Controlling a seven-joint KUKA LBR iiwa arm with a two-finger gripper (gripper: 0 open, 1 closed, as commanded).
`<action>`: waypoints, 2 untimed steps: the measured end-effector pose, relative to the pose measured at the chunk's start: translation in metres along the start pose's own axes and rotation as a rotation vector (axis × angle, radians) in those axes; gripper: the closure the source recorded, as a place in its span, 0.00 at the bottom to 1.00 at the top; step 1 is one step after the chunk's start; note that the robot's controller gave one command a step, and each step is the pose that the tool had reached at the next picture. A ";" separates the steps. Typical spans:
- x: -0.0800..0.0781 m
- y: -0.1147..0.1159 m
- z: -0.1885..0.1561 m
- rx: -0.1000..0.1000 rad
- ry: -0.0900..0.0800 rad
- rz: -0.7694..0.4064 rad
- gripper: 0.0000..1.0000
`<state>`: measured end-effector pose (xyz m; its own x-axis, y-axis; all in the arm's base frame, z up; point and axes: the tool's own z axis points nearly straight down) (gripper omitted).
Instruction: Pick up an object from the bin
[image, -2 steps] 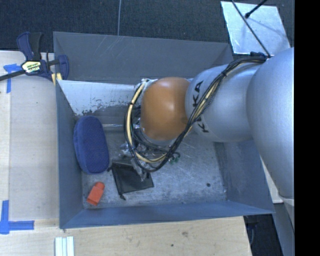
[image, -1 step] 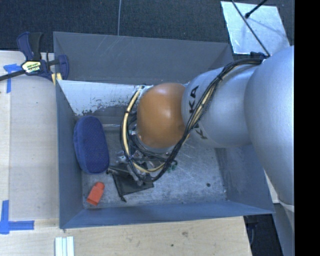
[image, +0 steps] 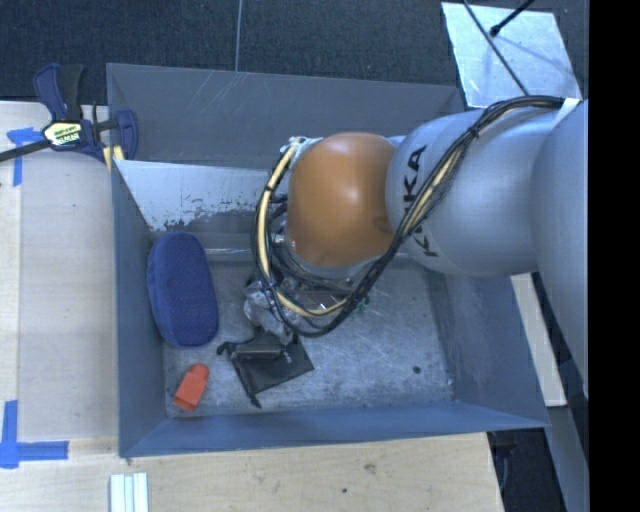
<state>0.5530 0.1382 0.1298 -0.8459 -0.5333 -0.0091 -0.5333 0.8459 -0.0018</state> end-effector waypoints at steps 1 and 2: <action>0.002 0.000 0.003 -0.001 0.005 0.002 0.00; 0.052 0.037 0.061 -0.002 0.009 0.113 0.00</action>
Offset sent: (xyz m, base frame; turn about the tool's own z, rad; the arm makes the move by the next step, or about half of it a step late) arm 0.0000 0.0000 0.0000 0.0000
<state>0.4895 0.1422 0.0685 -0.9007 -0.4345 -0.0003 -0.4345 0.9007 0.0002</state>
